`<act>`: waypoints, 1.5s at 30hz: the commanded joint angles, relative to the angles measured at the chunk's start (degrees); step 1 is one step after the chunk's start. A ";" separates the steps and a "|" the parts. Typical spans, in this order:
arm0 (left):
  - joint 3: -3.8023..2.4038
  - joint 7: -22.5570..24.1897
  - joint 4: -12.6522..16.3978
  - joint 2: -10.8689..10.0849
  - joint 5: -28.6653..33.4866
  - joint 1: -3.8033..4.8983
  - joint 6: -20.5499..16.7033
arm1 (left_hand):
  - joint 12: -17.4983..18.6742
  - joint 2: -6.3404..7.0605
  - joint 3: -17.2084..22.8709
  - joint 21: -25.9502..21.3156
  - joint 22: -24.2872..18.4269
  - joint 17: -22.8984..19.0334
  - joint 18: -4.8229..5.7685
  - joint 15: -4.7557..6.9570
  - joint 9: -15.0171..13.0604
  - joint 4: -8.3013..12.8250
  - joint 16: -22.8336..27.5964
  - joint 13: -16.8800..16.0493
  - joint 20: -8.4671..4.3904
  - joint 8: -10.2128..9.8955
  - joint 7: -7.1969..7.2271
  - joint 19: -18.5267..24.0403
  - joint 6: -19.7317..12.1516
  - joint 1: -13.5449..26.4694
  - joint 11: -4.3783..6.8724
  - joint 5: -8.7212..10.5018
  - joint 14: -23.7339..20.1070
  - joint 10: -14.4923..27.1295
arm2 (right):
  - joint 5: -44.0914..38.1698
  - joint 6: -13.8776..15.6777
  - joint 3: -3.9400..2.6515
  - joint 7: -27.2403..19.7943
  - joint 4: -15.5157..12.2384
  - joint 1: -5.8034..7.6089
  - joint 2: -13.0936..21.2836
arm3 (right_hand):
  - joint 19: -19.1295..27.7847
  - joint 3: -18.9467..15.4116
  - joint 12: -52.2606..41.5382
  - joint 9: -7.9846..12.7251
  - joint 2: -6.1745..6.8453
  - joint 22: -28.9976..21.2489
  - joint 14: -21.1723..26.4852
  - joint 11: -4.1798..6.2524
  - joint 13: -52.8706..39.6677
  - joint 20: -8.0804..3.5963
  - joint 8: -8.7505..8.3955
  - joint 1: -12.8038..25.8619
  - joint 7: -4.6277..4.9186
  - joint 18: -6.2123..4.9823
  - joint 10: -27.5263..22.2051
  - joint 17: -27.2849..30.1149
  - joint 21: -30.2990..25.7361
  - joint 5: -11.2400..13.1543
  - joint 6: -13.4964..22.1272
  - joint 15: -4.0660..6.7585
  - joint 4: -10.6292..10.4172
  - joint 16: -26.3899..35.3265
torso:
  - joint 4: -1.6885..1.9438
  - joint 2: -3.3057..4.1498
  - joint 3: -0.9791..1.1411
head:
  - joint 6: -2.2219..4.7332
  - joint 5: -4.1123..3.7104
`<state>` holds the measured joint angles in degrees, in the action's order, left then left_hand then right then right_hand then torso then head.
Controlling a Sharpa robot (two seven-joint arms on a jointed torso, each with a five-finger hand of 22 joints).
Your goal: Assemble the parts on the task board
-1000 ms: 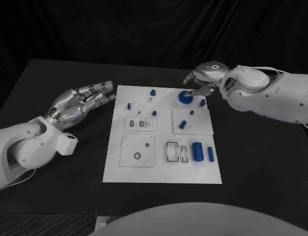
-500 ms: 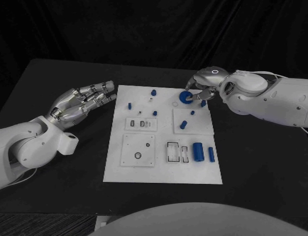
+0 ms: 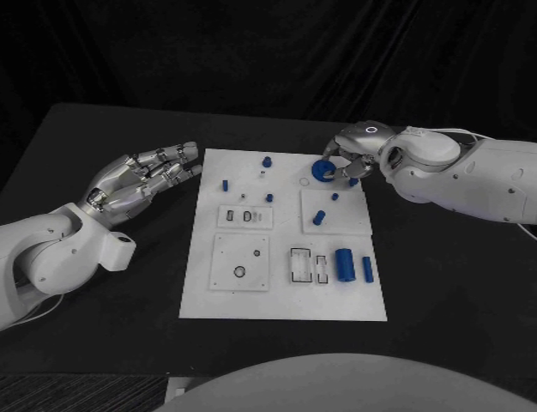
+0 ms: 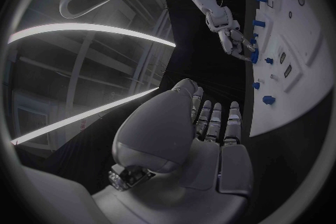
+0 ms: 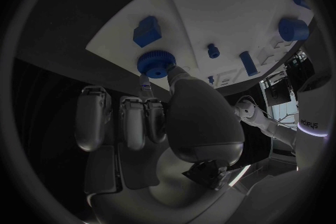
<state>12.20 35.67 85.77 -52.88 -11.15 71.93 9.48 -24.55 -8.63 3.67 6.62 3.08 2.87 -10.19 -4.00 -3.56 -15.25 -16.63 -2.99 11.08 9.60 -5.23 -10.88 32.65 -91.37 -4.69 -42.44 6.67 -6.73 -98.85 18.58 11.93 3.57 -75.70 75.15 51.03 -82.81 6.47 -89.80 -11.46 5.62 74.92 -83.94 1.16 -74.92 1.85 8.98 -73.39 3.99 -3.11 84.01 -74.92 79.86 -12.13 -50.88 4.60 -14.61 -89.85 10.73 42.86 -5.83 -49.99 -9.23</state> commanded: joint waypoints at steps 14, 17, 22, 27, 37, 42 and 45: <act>-0.05 0.64 -0.18 0.18 -0.02 -0.14 1.29 | 0.30 0.05 0.44 -0.24 -0.09 -0.07 -0.19 -0.51 0.01 0.16 0.08 0.06 0.40 0.07 0.08 0.12 -0.44 -0.45 0.00 0.41 0.05 0.42 | -0.11 3.80 -0.02 -1.46 -0.83 -0.36 -0.18 | 0.67 4.44 -0.20 -6.85 -0.64 6.28 -5.39 0.01 -15.08 -0.52 5.81 -5.22 -0.30 -0.27 5.99 -13.26 -1.77 -19.31 -3.26 0.59 6.64 1.73 | 0.02 -0.01 -0.01 | -0.01 0.38; -0.05 0.62 -0.14 0.09 -0.02 -0.14 1.28 | 0.30 0.05 0.44 -0.24 -0.09 -0.07 -0.19 -0.51 0.01 0.16 0.08 0.06 0.40 0.07 0.08 0.12 -0.44 -0.45 0.00 0.41 0.05 0.42 | -0.11 5.28 -0.02 -1.73 -1.79 -0.26 0.09 | 0.53 4.60 -0.20 -7.32 -0.61 6.42 -5.41 0.00 -15.08 -0.52 6.26 -5.24 -0.30 -0.23 5.99 -13.29 -1.64 -19.52 -3.45 0.59 6.89 1.70 | -0.01 -0.04 -0.02 | -0.01 0.47; -0.05 0.57 -0.05 -0.11 -0.02 -0.15 1.26 | 0.30 0.05 0.44 -0.24 -0.09 -0.07 -0.19 -0.51 0.01 0.16 0.08 0.06 0.40 0.07 0.08 0.12 -0.44 -0.45 0.00 0.41 0.05 0.42 | -0.11 6.95 -0.03 -1.88 -3.97 0.91 0.42 | 0.38 4.58 -0.20 -7.78 -0.49 6.55 -5.47 -0.01 -15.08 -0.49 6.68 -4.95 -0.25 -0.18 5.99 -13.41 -1.52 -19.32 -3.62 0.50 6.93 1.58 | -0.05 -0.03 -0.03 | -0.01 0.68; -0.05 0.47 -0.04 -0.22 -0.02 -0.15 1.34 | 0.11 0.05 0.70 -0.23 -0.09 -0.05 -0.18 -0.62 -0.01 0.23 -0.05 0.03 0.48 0.12 0.02 0.10 -0.42 -0.43 -0.12 0.50 0.11 0.41 | -0.11 6.99 -0.03 -1.96 -6.56 3.14 0.18 | 0.25 4.59 -0.20 -8.48 -0.42 6.64 -5.52 -0.01 -15.08 -0.37 7.06 -4.36 -0.22 -0.16 5.99 -13.50 -1.52 -17.86 -3.30 0.37 6.86 1.51 | -0.02 -0.03 -0.05 | -0.01 0.94; -0.05 0.32 -0.16 -0.06 -0.02 -0.14 1.49 | 0.06 0.05 0.73 -0.22 -0.09 -0.05 -0.18 -0.64 -0.01 0.23 -0.08 0.03 0.49 0.14 0.00 0.09 -0.41 -0.43 -0.14 0.51 0.13 0.39 | -0.11 3.30 -0.05 -2.93 -9.29 5.80 -3.44 | 0.00 4.69 -0.20 -8.75 -0.60 6.90 -5.63 -0.01 -15.08 -0.33 7.09 -4.06 -0.21 -0.08 5.99 -13.81 -1.23 -17.25 -2.96 0.34 6.76 1.18 | 0.02 0.00 -0.07 | -0.01 1.06; -0.05 0.31 -0.31 0.22 -0.02 -0.14 1.59 | 0.06 0.05 0.73 -0.22 -0.09 -0.05 -0.18 -0.64 -0.01 0.23 -0.08 0.03 0.49 0.14 0.00 0.09 -0.41 -0.43 -0.14 0.51 0.13 0.39 | -0.10 1.01 -0.05 -3.71 -7.17 5.83 -6.45 | -0.03 4.82 -0.20 -8.84 -0.77 6.93 -5.64 0.01 -15.08 -0.32 7.05 -4.06 -0.18 -0.08 5.99 -13.83 -1.23 -17.04 -2.79 0.32 6.79 1.17 | 0.01 0.02 -0.08 | -0.01 1.61; -0.05 0.30 -0.41 0.38 -0.02 -0.14 1.68 | 0.06 0.05 0.73 -0.22 -0.09 -0.05 -0.18 -0.64 -0.01 0.23 -0.08 0.03 0.49 0.14 0.00 0.09 -0.41 -0.43 -0.14 0.51 0.13 0.39 | -0.10 -0.20 -0.05 -4.13 -5.40 5.52 -8.46 | -0.01 4.86 -0.20 -8.86 -0.80 6.90 -5.62 0.00 -15.08 -0.31 7.02 -4.03 -0.15 -0.09 5.99 -13.76 -1.28 -16.91 -2.69 0.30 6.80 1.24 | -0.02 0.02 -0.19 | -0.01 1.98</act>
<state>12.20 35.42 85.32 -52.65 -11.16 71.86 10.20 -24.55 -8.63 4.06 6.62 3.08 2.87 -10.20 -4.21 -3.56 -15.17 -16.63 -2.99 11.08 9.60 -5.23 -10.88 32.65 -91.37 -4.69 -42.22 6.88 -6.73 -98.71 21.19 11.92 0.55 -81.60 80.88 42.98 -82.51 10.83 -89.80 -13.15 4.90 74.95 -84.14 1.15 -74.91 1.54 11.39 -77.70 4.89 -3.11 84.00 -74.91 78.43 -29.20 -52.63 4.81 -7.81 -88.55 10.71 42.85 -5.92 -49.99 -7.54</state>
